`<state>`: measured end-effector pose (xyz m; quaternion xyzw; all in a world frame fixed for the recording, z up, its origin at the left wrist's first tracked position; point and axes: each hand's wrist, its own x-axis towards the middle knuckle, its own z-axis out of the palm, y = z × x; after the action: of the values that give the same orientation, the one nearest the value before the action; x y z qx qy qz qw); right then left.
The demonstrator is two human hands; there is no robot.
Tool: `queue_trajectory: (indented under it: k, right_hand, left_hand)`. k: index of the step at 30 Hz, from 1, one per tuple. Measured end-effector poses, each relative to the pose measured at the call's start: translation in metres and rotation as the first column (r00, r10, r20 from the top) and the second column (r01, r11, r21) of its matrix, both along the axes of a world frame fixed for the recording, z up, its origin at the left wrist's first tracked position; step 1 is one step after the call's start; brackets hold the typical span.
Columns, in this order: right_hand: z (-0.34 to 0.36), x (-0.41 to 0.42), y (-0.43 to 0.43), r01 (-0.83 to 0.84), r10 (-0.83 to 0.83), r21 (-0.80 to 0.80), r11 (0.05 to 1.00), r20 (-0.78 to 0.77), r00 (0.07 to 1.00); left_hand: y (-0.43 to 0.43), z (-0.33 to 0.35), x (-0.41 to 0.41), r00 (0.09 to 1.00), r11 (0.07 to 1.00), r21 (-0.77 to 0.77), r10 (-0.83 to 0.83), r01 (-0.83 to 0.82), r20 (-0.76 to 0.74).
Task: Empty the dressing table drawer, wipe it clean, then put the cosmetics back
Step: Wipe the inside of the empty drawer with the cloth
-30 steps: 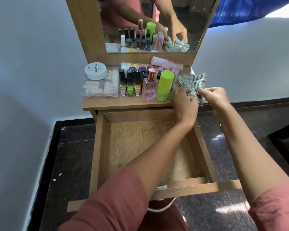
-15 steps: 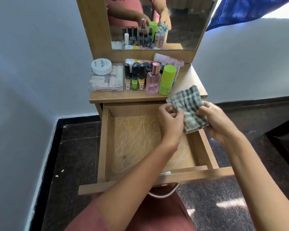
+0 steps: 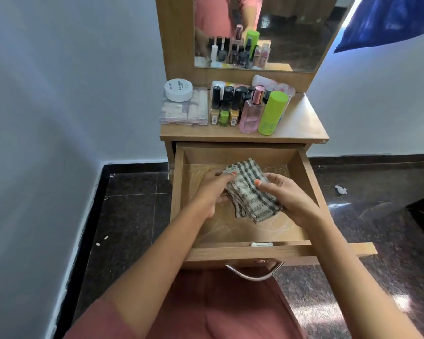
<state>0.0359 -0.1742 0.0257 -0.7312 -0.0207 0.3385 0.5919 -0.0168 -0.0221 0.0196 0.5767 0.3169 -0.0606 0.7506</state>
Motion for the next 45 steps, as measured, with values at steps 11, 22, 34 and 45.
queue_trajectory:
  k: [11,22,34,45]
  right_hand:
    - [-0.028,-0.003,0.042,-0.012,0.257,-0.584,0.812,0.34,0.905]
    - [-0.037,-0.014,0.051,-0.117,0.735,-0.835,0.537,0.396,0.55]
    - [-0.074,-0.017,0.073,-0.2,0.847,-0.902,0.384,0.258,0.464]
    - [-0.08,-0.01,0.117,0.041,0.634,-0.848,0.528,0.426,0.645]
  left_hand:
    - [0.026,-0.02,-0.001,0.999,0.823,0.568,-0.037,0.028,0.004]
    - [0.056,-0.027,-0.01,0.986,0.272,0.96,-0.13,-0.062,0.1]
    - [0.063,-0.039,-0.014,0.987,0.275,0.957,-0.153,0.097,-0.056]
    - [0.064,-0.044,-0.013,0.988,0.326,0.943,-0.152,0.06,-0.01]
